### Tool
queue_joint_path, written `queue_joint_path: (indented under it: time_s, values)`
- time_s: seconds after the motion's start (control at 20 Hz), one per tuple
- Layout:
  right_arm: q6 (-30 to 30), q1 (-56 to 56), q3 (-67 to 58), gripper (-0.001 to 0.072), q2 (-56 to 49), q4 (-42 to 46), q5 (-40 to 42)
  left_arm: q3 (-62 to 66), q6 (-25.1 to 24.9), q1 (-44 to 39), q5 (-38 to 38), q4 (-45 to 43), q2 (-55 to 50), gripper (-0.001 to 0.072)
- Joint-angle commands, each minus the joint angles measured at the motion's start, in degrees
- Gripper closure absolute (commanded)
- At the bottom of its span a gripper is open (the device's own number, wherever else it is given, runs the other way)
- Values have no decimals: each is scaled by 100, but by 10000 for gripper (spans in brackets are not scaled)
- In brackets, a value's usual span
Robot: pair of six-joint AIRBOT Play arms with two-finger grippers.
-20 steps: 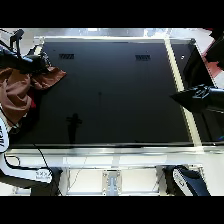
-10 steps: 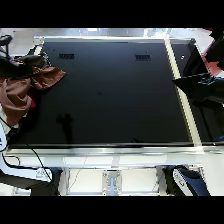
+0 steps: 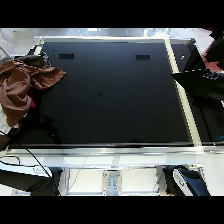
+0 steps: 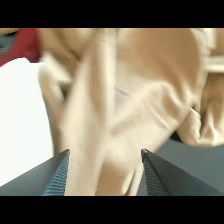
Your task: Fold the shirts.
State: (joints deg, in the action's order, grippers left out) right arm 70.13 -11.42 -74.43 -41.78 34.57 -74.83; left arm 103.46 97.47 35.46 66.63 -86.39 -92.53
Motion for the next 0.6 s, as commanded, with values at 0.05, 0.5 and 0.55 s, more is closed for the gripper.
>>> queue_joint_path:
  time_s: [0.05,0.5,0.55]
  values:
    - [339,2,-4,466,2,-599,83,-2,264,389,-61,605,-448,185]
    - [378,2,-4,466,0,-846,214,0,374,431,-205,1130,-1021,184]
    - [378,2,-4,466,0,-846,273,0,374,431,-286,1331,-1051,186]
